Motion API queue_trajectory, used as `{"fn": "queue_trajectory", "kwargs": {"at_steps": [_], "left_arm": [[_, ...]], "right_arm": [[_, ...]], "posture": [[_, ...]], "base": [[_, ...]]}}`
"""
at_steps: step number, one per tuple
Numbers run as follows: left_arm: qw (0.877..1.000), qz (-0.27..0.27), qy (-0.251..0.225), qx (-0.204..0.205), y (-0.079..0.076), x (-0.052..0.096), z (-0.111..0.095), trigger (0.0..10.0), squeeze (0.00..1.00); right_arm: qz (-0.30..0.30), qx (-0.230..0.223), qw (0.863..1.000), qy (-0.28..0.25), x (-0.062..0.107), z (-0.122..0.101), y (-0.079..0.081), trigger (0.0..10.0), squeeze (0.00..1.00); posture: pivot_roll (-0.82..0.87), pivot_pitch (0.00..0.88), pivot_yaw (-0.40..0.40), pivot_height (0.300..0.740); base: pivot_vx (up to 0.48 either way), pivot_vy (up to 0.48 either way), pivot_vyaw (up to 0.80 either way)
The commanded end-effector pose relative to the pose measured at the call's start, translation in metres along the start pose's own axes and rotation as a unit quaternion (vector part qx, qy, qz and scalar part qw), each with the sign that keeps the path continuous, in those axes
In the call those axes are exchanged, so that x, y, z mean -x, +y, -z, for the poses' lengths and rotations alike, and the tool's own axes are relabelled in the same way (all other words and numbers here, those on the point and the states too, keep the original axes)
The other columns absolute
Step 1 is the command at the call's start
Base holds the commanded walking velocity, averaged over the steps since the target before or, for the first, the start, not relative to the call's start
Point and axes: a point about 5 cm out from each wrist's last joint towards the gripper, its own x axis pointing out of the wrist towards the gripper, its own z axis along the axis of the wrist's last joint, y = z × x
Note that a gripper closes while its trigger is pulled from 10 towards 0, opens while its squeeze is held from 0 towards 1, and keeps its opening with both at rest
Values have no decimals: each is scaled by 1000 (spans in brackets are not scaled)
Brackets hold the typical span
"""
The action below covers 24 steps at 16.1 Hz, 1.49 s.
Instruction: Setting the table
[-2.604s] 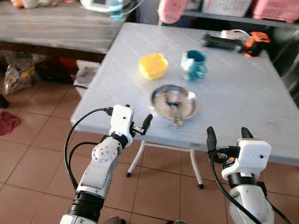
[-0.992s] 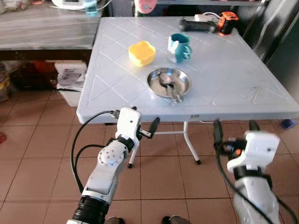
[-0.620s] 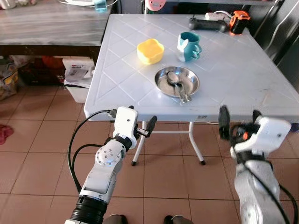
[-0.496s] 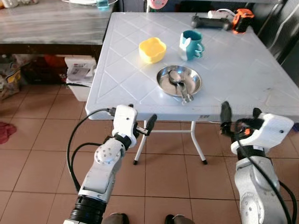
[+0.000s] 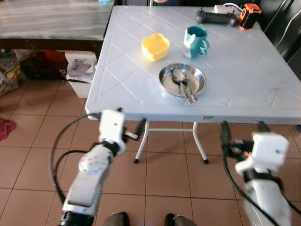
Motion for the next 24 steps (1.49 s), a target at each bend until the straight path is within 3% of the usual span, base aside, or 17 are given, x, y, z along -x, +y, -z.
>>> {"fn": "queue_trajectory", "kwargs": {"at_steps": [1, 4, 9, 11, 12, 15, 24], "left_arm": [[999, -26, -26, -1, 10, 5, -12, 10000, 0], [999, -27, -39, 10, 9, 7, -23, 10000, 0], [999, -18, -31, 14, 5, 6, -18, 10000, 0], [999, -18, -32, 13, 4, 4, -18, 10000, 0], [999, -18, -31, 14, 3, 3, -18, 10000, 0], [999, -13, -29, 17, 1, 1, -16, 10000, 0], [999, -2, -29, 18, -2, -5, -15, 10000, 0]], "right_arm": [[19, 21, 999, -31, 6, -16, -6, 10000, 0], [32, 27, 999, -29, 21, -24, -10, 10000, 0], [43, 24, 999, -21, 24, -25, -11, 10000, 0], [36, -48, 998, -1, 26, -18, -7, 10000, 0], [22, -107, 994, 6, 28, -16, -1, 10000, 0], [25, -144, 989, 17, 27, -12, 1, 10000, 0], [9, -151, 988, 30, 23, -3, 6, 10000, 0]], "posture": [[51, 192, -31, 714], [33, 171, -46, 714], [22, 153, -49, 714], [23, 150, -46, 714], [22, 149, -43, 714], [20, 147, -34, 714], [27, 148, -24, 714]], "base": [[0, 0, 0], [0, 0, 0], [0, 0, 0], [0, 0, 0], [0, 0, 0], [0, 0, 0], [0, 0, 0]]}}
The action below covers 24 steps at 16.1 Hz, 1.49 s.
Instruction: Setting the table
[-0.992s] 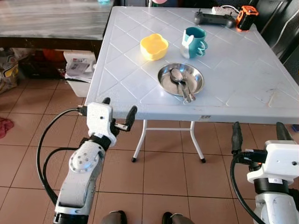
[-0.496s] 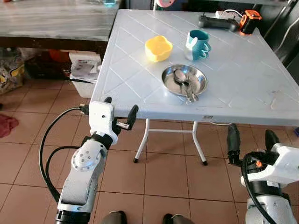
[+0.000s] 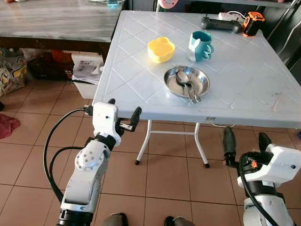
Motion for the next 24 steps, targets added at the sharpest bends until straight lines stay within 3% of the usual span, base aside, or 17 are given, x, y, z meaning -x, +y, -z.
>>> {"fn": "queue_trajectory", "kwargs": {"at_steps": [1, 10, 24], "left_arm": [[1000, 10, -1, -1, -3, -2, 0, 10000, 0], [1000, 19, 2, -3, -4, -3, 4, 10000, 0], [1000, 27, 5, -7, -8, -2, 5, 10000, 0]], "right_arm": [[7, 4, 1000, 3, 1, 1, -3, 10000, 0], [7, 9, 1000, 7, 1, 3, -3, 10000, 0], [1, 13, 1000, 11, 0, 5, -2, 10000, 0]], "posture": [[27, 148, -24, 714], [23, 148, -25, 714], [25, 144, -30, 714]], "base": [[0, 0, 0], [0, 0, 0], [353, 0, 0]]}}
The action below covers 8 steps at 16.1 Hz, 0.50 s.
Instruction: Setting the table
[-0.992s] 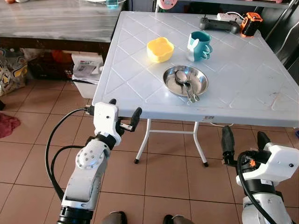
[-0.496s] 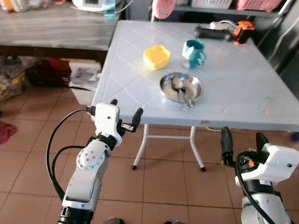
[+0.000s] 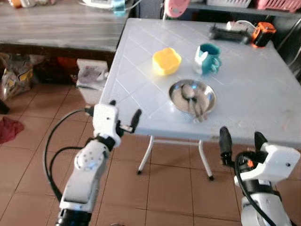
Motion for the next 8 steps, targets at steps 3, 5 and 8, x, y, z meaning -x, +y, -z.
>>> {"fn": "queue_trajectory", "kwargs": {"at_steps": [3, 5, 8], "left_arm": [[1000, 14, -1, 1, -8, -1, 0, 10000, 0], [1000, 15, 0, 0, -8, -1, 0, 10000, 0], [1000, 19, 3, -3, -9, 0, 1, 10000, 0]], "right_arm": [[9, 8, 1000, 7, 2, 3, -5, 10000, 0], [8, 8, 1000, 8, 1, 3, -5, 10000, 0], [10, 8, 1000, 12, 3, 5, -5, 10000, 0]], "posture": [[28, 140, -31, 714], [28, 140, -31, 714], [29, 142, -31, 714]], "base": [[360, 0, 0], [347, 0, 0], [335, 0, 0]]}}
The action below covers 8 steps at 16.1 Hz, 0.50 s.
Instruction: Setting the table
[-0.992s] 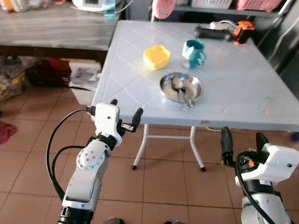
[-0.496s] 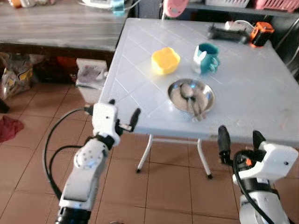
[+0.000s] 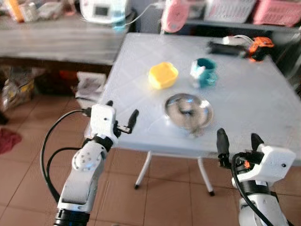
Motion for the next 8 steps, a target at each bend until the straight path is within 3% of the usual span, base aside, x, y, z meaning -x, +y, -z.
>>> {"fn": "queue_trajectory", "kwargs": {"at_steps": [1, 8], "left_arm": [[1000, 15, -1, 3, -7, -1, -1, 10000, 0], [1000, 27, 14, 2, -8, 2, 6, 10000, 0]], "right_arm": [[12, 11, 1000, 2, 1, 0, -5, 10000, 0], [50, 18, 998, 28, -2, 5, -12, 10000, 0]], "posture": [[29, 144, -30, 714], [31, 156, -22, 714]], "base": [[304, 0, 0], [0, 0, 0]]}}
